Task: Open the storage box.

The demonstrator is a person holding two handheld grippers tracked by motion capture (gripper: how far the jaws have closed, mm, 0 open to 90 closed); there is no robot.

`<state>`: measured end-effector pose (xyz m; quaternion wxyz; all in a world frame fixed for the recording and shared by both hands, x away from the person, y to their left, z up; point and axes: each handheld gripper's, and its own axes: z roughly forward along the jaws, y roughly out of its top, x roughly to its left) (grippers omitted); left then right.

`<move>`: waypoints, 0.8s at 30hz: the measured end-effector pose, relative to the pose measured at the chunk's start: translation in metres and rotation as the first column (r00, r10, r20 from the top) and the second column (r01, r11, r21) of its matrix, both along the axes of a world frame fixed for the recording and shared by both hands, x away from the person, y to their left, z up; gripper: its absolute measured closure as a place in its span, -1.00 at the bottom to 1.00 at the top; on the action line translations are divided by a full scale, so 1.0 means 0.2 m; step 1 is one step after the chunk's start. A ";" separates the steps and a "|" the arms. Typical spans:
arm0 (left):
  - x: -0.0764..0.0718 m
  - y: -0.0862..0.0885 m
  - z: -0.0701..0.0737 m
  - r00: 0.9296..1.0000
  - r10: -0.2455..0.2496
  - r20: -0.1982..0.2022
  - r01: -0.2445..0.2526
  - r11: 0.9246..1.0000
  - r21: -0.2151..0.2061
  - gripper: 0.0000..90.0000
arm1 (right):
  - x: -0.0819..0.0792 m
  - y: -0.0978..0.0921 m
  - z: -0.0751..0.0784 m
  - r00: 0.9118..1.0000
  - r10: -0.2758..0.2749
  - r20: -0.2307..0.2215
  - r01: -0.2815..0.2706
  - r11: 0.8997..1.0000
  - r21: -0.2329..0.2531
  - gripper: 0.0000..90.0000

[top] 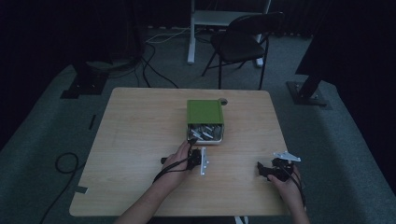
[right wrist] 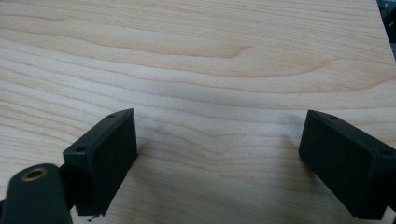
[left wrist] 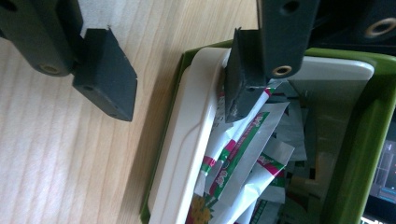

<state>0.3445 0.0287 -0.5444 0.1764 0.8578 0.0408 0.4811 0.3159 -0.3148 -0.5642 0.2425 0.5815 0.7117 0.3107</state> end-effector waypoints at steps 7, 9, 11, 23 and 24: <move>0.03 -0.02 -0.02 1.000 -0.001 0.028 0.001 1.000 0.011 0.26 | 0.00 0.00 0.00 1.000 0.000 0.000 0.000 1.000 0.000 -0.75; 0.03 -0.02 -0.02 0.999 0.001 0.033 -0.001 1.000 0.018 0.28 | 0.00 0.00 0.00 1.000 0.000 0.000 0.000 1.000 0.000 -0.75; 0.03 -0.03 -0.03 0.998 -0.015 0.054 0.012 0.999 0.050 0.29 | 0.00 0.00 0.00 1.000 0.000 0.000 0.000 1.000 0.000 -0.75; 0.03 -0.04 -0.03 0.995 0.006 0.096 -0.013 0.997 0.072 0.53 | 0.00 0.00 0.00 1.000 0.000 0.000 0.000 1.000 0.000 -0.75; 0.03 -0.04 -0.03 0.995 0.008 0.097 -0.015 0.997 0.072 0.53 | 0.00 0.00 0.00 1.000 0.000 0.001 0.000 1.000 0.000 -0.75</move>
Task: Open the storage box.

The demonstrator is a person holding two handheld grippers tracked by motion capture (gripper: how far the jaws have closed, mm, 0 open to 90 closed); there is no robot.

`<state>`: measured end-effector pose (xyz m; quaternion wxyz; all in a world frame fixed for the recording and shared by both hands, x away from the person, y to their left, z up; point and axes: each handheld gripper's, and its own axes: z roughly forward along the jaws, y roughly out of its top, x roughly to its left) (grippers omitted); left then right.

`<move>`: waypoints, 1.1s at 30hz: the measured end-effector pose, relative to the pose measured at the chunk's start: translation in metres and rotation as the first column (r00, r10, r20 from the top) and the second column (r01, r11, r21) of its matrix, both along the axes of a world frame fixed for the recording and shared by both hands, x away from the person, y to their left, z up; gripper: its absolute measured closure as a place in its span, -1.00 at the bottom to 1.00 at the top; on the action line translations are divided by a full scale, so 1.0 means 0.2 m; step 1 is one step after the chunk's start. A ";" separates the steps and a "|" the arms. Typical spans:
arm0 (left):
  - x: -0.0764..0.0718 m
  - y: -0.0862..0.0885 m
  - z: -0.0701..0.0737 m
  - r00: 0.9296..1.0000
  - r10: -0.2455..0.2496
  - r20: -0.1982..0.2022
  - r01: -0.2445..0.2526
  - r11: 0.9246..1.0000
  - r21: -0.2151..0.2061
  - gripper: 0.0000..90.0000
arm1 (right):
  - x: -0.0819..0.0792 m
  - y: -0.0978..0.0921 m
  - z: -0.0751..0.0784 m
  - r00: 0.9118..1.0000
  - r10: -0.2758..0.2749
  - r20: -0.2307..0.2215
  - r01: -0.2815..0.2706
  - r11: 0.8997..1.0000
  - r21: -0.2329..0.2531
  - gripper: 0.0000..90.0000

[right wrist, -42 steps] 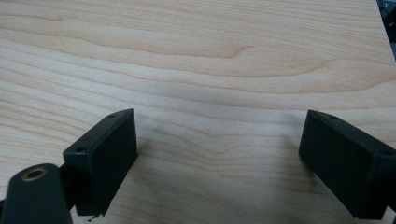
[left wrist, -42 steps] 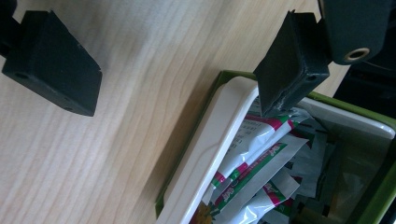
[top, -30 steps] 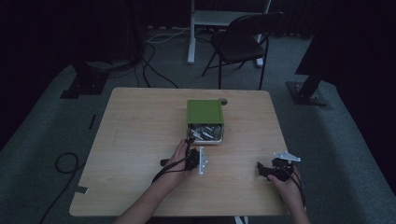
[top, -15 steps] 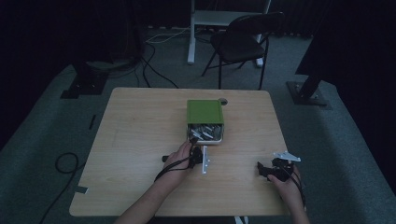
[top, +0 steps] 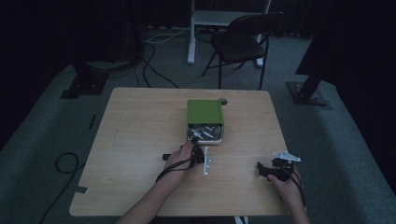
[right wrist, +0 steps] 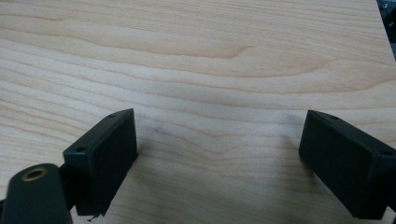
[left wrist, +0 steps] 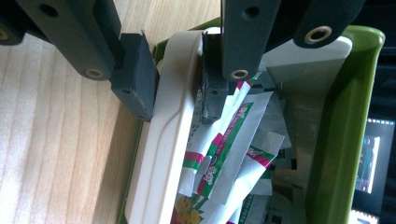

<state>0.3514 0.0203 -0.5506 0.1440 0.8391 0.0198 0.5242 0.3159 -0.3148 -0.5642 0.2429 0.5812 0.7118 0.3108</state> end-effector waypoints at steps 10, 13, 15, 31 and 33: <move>-0.03 0.00 0.00 1.000 -0.007 -0.001 0.007 1.000 0.011 0.55 | 0.00 0.00 0.00 1.000 0.001 0.001 -0.001 1.000 0.000 -0.74; -0.04 0.00 0.01 1.000 -0.007 -0.008 0.007 1.000 0.006 0.54 | 0.00 0.00 0.00 1.000 0.001 0.001 -0.001 1.000 0.000 -0.74; -0.05 0.00 0.01 1.000 -0.011 -0.009 0.011 1.000 0.010 0.54 | 0.00 0.00 0.00 1.000 0.001 0.001 -0.001 1.000 0.000 -0.74; -0.12 0.00 0.02 1.000 -0.021 -0.021 0.021 1.000 0.007 0.54 | 0.00 0.00 0.00 1.000 0.001 0.001 -0.001 1.000 0.000 -0.74; -0.13 0.00 0.02 1.000 -0.021 -0.021 0.022 1.000 0.005 0.55 | 0.00 0.00 0.00 1.000 0.001 0.001 -0.001 1.000 0.000 -0.74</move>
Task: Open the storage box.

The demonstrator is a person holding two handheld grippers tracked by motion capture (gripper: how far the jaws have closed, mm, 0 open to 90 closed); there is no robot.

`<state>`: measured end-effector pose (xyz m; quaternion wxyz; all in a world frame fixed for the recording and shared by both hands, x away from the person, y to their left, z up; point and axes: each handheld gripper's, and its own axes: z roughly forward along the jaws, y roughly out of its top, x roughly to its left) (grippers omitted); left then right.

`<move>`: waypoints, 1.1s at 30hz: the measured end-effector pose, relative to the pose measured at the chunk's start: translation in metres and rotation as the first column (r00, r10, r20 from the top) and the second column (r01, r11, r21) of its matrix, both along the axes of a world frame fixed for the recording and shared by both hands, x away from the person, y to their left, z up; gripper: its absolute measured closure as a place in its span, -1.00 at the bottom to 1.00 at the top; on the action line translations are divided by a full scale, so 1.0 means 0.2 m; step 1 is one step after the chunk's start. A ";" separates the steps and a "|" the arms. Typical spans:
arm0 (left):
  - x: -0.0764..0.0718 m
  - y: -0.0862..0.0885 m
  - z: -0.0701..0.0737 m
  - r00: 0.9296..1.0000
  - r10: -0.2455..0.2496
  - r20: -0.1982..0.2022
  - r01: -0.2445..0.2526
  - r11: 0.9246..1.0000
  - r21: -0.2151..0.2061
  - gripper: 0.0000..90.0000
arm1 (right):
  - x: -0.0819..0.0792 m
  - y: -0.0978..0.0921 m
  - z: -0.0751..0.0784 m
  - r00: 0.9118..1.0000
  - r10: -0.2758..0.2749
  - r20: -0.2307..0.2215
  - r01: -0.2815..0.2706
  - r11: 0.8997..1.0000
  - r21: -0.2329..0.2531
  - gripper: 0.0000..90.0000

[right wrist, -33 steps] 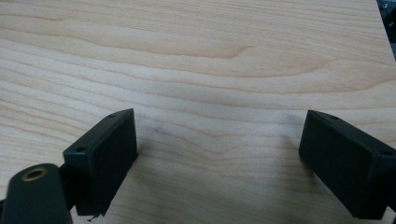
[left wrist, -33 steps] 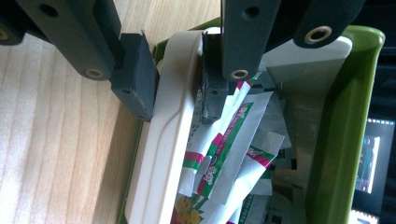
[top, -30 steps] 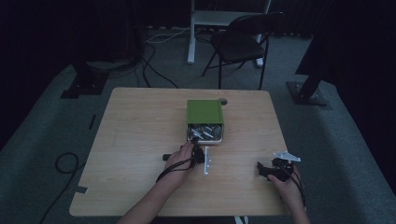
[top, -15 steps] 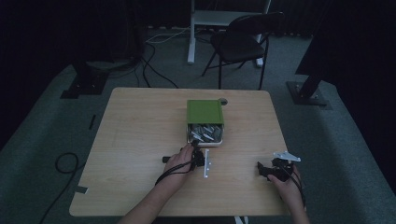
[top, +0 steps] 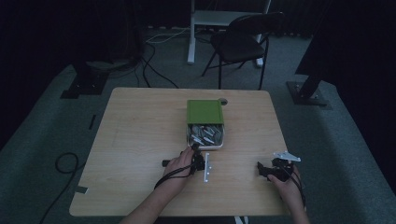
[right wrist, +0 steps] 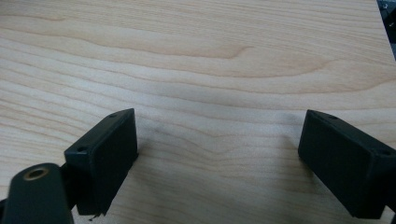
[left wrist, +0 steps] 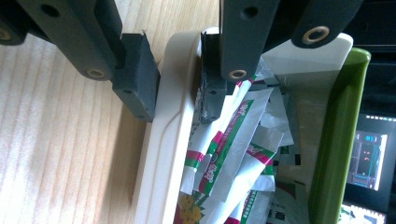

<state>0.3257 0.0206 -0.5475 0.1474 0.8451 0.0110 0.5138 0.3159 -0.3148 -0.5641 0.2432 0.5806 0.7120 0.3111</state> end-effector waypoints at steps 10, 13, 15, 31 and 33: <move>-0.04 0.00 0.00 1.000 -0.009 -0.001 0.009 1.000 -0.003 0.55 | 0.00 0.00 0.00 1.000 0.000 0.000 0.000 1.000 0.000 -0.74; -0.05 0.00 0.00 1.000 -0.012 0.003 0.012 1.000 0.002 0.55 | 0.00 0.00 0.00 1.000 0.000 0.000 0.000 1.000 0.000 -0.74; -0.06 0.00 0.00 1.000 -0.013 -0.002 0.013 1.000 -0.010 0.55 | 0.00 0.00 0.00 1.000 0.000 0.000 0.000 1.000 0.000 -0.74; -0.13 0.00 0.00 1.000 -0.024 -0.005 0.024 1.000 0.002 0.56 | 0.00 0.00 0.00 1.000 0.000 0.000 0.000 1.000 0.000 -0.74; -0.15 0.00 0.00 1.000 -0.023 -0.013 0.023 1.000 -0.013 0.56 | 0.00 0.00 0.00 1.000 0.000 0.000 0.000 1.000 0.000 -0.74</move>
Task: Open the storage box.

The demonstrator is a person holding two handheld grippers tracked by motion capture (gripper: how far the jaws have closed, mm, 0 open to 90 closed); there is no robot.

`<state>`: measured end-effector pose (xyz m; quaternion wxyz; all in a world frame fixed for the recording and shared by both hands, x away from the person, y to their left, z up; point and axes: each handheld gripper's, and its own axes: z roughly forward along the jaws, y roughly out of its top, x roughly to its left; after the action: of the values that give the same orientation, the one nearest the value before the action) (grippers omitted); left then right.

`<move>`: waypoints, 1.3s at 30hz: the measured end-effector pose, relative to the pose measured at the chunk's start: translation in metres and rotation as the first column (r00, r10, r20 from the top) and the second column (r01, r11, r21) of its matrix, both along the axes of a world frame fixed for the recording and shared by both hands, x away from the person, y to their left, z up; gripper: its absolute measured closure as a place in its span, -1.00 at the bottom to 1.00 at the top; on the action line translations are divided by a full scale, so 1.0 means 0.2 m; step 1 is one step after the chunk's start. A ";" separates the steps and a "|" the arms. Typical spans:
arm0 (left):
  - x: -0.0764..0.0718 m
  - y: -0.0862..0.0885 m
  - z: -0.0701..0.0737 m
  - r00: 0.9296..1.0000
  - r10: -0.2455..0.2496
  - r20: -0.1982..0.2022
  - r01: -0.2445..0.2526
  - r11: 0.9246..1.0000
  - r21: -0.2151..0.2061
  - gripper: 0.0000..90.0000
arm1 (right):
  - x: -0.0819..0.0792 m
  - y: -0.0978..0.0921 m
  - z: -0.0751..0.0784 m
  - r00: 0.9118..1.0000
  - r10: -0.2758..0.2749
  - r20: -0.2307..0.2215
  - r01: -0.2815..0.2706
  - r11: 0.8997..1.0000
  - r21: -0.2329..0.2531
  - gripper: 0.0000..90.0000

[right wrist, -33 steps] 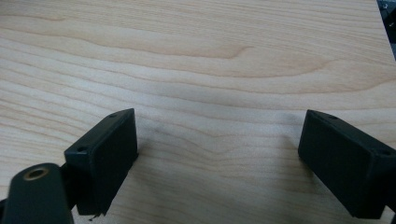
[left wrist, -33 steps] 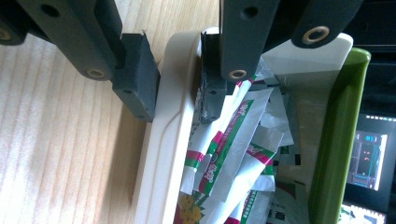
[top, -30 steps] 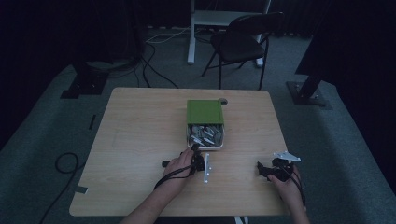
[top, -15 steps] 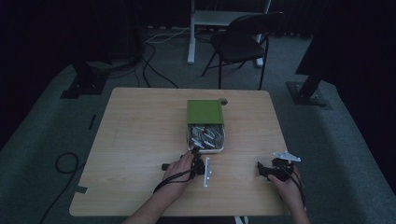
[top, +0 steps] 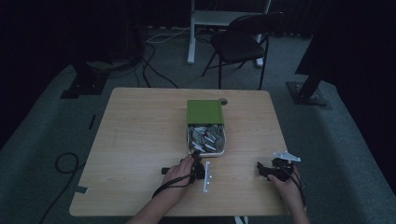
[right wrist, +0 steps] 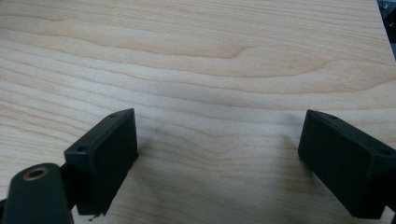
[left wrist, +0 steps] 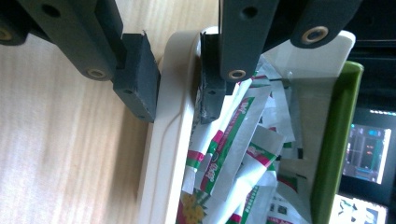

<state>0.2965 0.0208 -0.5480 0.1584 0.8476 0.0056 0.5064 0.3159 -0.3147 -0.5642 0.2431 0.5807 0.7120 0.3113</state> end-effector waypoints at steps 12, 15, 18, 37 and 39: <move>-0.06 0.01 0.00 1.000 -0.012 0.000 0.012 1.000 0.016 0.56 | 0.00 0.00 0.00 1.000 0.000 0.000 0.000 1.000 0.000 -0.74; -0.08 0.01 0.00 1.000 -0.013 -0.005 0.013 1.000 0.016 0.56 | 0.00 0.00 0.00 1.000 0.000 0.000 0.000 1.000 0.000 -0.74; -0.09 0.01 0.00 1.000 -0.013 -0.007 0.013 1.000 0.010 0.56 | 0.00 0.00 0.00 1.000 0.000 0.000 0.000 1.000 0.000 -0.74; -0.16 0.03 -0.02 0.999 -0.009 -0.035 0.008 1.000 -0.027 0.53 | 0.00 0.00 0.00 1.000 0.000 0.000 0.000 1.000 -0.001 -0.74; -0.16 0.03 -0.01 0.999 -0.023 -0.038 0.021 0.998 -0.053 0.42 | 0.00 0.00 0.00 1.000 0.000 -0.001 0.000 1.000 -0.001 -0.74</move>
<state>0.2641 0.0274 -0.5508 0.1860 0.8529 0.0125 0.4877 0.3159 -0.3148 -0.5641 0.2431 0.5806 0.7122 0.3107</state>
